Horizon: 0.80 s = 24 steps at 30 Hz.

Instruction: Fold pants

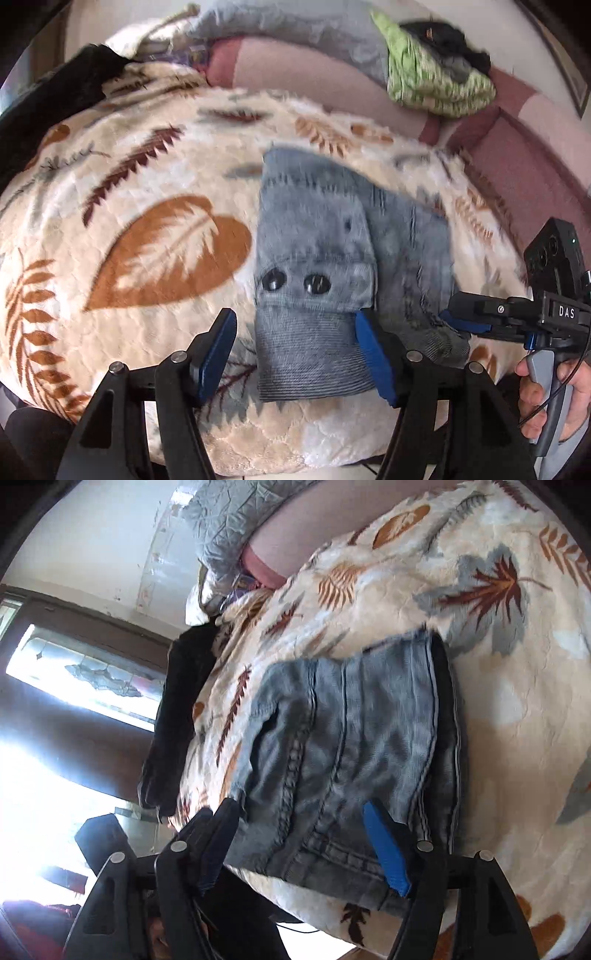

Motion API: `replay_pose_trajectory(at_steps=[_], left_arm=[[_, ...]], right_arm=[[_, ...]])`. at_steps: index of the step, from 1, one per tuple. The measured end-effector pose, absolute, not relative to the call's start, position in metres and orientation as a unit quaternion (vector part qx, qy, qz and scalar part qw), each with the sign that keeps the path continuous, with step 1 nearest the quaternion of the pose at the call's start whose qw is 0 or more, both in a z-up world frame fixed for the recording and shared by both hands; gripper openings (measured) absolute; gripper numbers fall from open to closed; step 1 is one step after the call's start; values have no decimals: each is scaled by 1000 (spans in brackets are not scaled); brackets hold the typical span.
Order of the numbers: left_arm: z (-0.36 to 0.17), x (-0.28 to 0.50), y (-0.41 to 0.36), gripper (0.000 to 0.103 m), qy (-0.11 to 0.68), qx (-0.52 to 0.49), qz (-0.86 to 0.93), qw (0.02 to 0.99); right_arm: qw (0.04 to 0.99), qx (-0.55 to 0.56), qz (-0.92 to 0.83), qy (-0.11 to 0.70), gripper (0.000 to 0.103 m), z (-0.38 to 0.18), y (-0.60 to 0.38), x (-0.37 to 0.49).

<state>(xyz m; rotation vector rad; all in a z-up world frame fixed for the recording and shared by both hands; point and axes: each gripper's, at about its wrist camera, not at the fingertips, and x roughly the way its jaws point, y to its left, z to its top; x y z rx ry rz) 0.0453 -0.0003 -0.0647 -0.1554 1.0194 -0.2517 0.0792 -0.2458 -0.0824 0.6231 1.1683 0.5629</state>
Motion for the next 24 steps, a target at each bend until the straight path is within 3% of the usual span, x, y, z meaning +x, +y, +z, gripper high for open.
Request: replay_pose_trajectory(at_steps=[8, 11, 13, 24], left_arm=[[-45, 32, -7, 70, 446, -34, -91, 890], [-60, 39, -16, 72, 472, -14, -91, 877], [-61, 38, -15, 72, 471, -20, -87, 877], [-24, 30, -4, 72, 437, -33, -80, 895]], right_arm=[[770, 331, 297, 458, 76, -52, -264, 59], [746, 339, 309, 482, 81, -81, -254, 61], [732, 377, 304, 479, 78, -104, -264, 60], [758, 398, 274, 438, 80, -86, -292, 51]])
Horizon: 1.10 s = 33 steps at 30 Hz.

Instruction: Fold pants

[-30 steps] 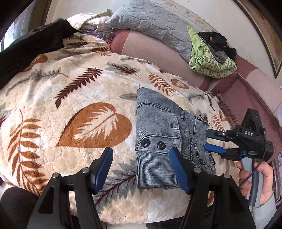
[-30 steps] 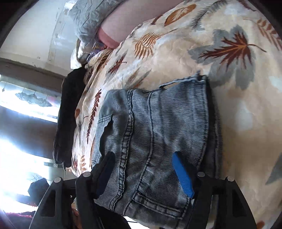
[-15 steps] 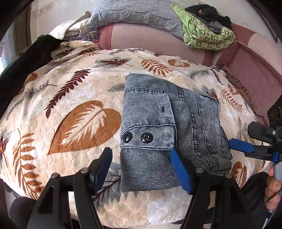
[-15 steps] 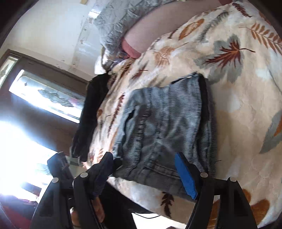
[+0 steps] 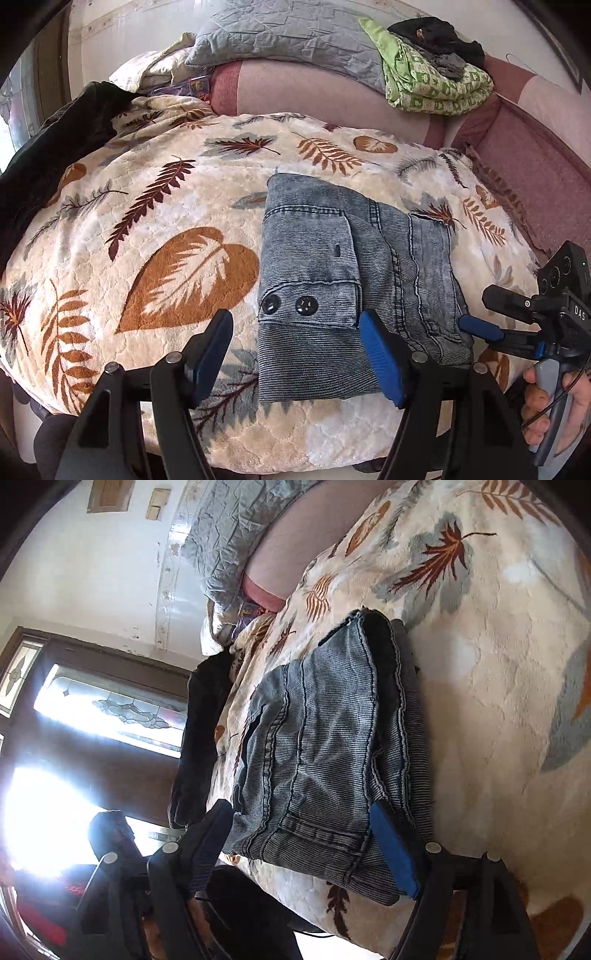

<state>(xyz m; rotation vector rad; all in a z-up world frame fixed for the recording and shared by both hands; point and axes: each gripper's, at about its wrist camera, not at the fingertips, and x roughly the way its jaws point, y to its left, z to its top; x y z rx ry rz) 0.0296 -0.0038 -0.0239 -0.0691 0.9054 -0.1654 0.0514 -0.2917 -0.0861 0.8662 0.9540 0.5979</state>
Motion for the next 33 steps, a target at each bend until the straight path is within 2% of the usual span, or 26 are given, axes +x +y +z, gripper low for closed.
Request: replay_pose_trajectory(at_steps=[18, 23, 27, 30, 33], left_arm=[[-32, 28, 16, 72, 453, -29, -40, 890], [-34, 40, 38, 72, 465, -83, -66, 879], [-47, 79, 58, 72, 495, -176, -115, 843], [-62, 109, 50, 72, 523, -212, -153, 812], [-83, 128, 37, 72, 555, -224, -163, 785]], right_arm=[[762, 419, 262, 417, 80, -87, -300, 49], [757, 441, 248, 413, 80, -86, -314, 46], [752, 432, 221, 447, 82, -80, -330, 70], [742, 426, 209, 474, 83, -83, -335, 102], [710, 409, 213, 533, 83, -101, -320, 130]])
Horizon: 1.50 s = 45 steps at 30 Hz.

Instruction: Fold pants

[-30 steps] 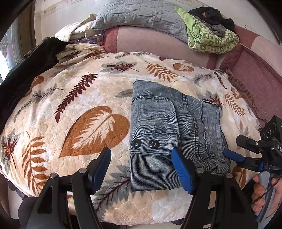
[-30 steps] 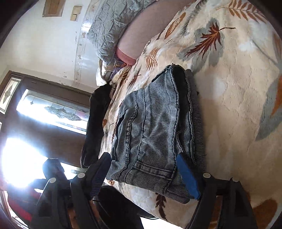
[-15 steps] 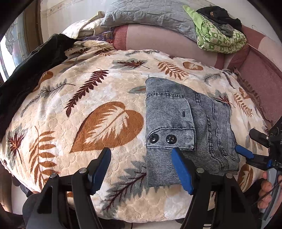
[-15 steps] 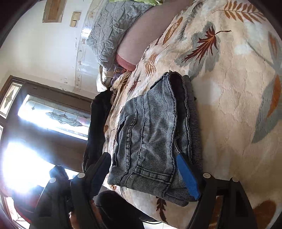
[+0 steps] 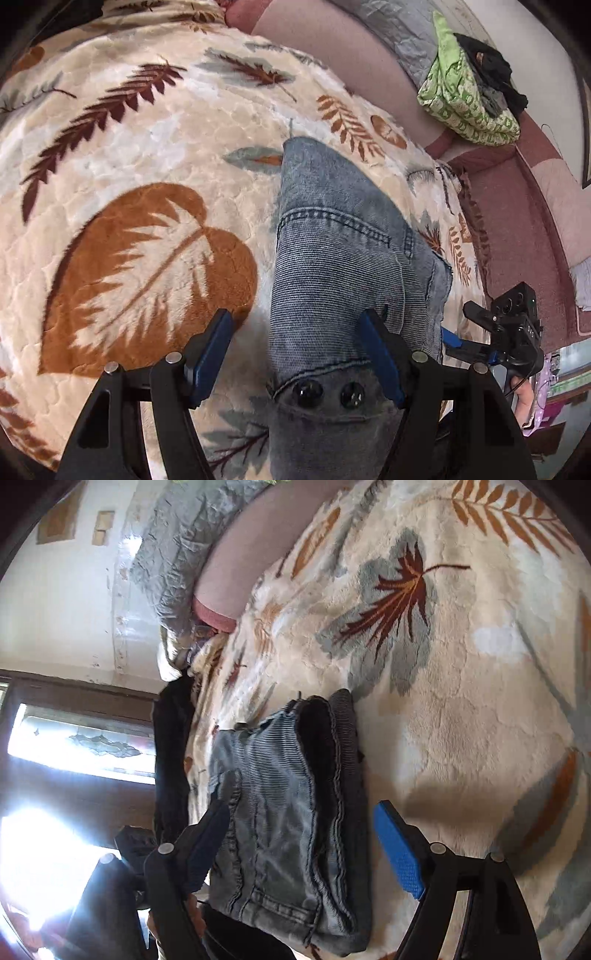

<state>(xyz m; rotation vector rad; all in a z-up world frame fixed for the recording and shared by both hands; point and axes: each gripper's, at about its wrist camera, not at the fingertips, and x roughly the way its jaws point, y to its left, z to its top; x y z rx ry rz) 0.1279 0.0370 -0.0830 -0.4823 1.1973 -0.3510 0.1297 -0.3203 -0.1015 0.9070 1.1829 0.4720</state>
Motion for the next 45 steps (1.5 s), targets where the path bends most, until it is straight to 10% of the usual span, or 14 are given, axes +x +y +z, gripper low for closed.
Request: replay_pose_trajectory(at_steps=[3, 4, 7, 13, 26, 31, 45], left_arm=[[-84, 129, 29, 71, 547, -223, -165, 789], [-82, 129, 24, 49, 547, -217, -172, 790], [-73, 124, 8, 36, 543, -159, -158, 809], [-36, 110, -3, 22, 494, -104, -166, 847], [-8, 158, 15, 25, 459, -116, -150, 868], [-74, 162, 26, 70, 514, -116, -86, 846], [-64, 90, 0, 83, 466, -24, -64, 882]], right_arm=[[715, 356, 221, 560, 84, -100, -295, 141], [720, 334, 222, 566, 81, -96, -288, 142], [739, 272, 213, 578, 31, -90, -266, 142], [787, 224, 214, 534, 20, -42, -257, 132], [810, 211, 226, 499, 23, 4, -242, 190], [784, 203, 147, 568, 52, -68, -245, 194], [844, 93, 136, 511, 74, -68, -222, 110]])
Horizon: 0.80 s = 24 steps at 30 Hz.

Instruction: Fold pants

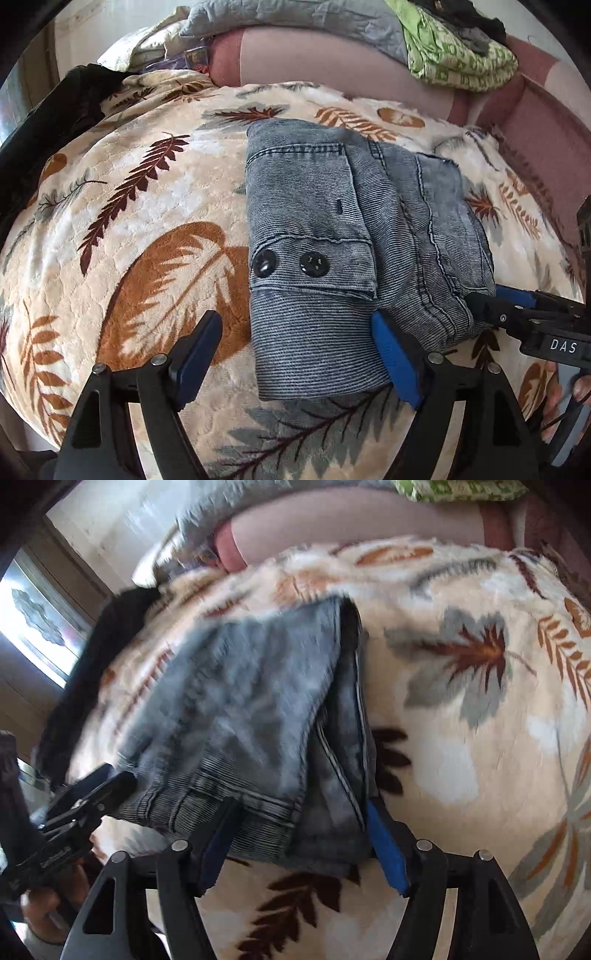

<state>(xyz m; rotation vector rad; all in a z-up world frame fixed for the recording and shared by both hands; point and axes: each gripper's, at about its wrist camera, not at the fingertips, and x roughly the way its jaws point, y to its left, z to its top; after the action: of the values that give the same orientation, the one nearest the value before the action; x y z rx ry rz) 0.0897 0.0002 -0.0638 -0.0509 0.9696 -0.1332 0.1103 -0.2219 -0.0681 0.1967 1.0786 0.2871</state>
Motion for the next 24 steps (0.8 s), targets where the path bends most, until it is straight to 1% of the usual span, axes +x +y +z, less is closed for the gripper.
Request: replay_pose_trajectory(at_steps=[2, 6, 7, 8, 10, 14, 18, 21, 23, 24], left_arm=[[-47, 80, 3, 83, 452, -26, -51, 890], [-11, 55, 1, 83, 406, -6, -34, 913], [-5, 48, 0, 83, 398, -5, -28, 917], [0, 42, -1, 83, 391, -5, -26, 920], [6, 32, -3, 83, 387, -2, -25, 922], [11, 15, -7, 83, 376, 2, -19, 927], [11, 7, -10, 83, 379, 6, -21, 925], [10, 1, -12, 83, 379, 8, -18, 925], [8, 0, -13, 83, 384, 4, -19, 923], [8, -2, -13, 83, 385, 2, -19, 923]], right_arm=[[849, 103, 132, 501, 74, -50, -226, 102], [890, 102, 125, 426, 74, -10, -237, 61], [898, 103, 121, 411, 77, -5, -240, 49], [904, 104, 116, 399, 82, -2, -241, 39], [913, 103, 106, 381, 84, -2, -243, 20], [921, 94, 94, 366, 85, -11, -243, -7], [927, 73, 88, 356, 86, -16, -241, -17], [936, 57, 90, 336, 93, -15, -236, -23], [941, 42, 91, 324, 103, -13, -231, -27], [943, 36, 94, 318, 103, -12, -228, -29]])
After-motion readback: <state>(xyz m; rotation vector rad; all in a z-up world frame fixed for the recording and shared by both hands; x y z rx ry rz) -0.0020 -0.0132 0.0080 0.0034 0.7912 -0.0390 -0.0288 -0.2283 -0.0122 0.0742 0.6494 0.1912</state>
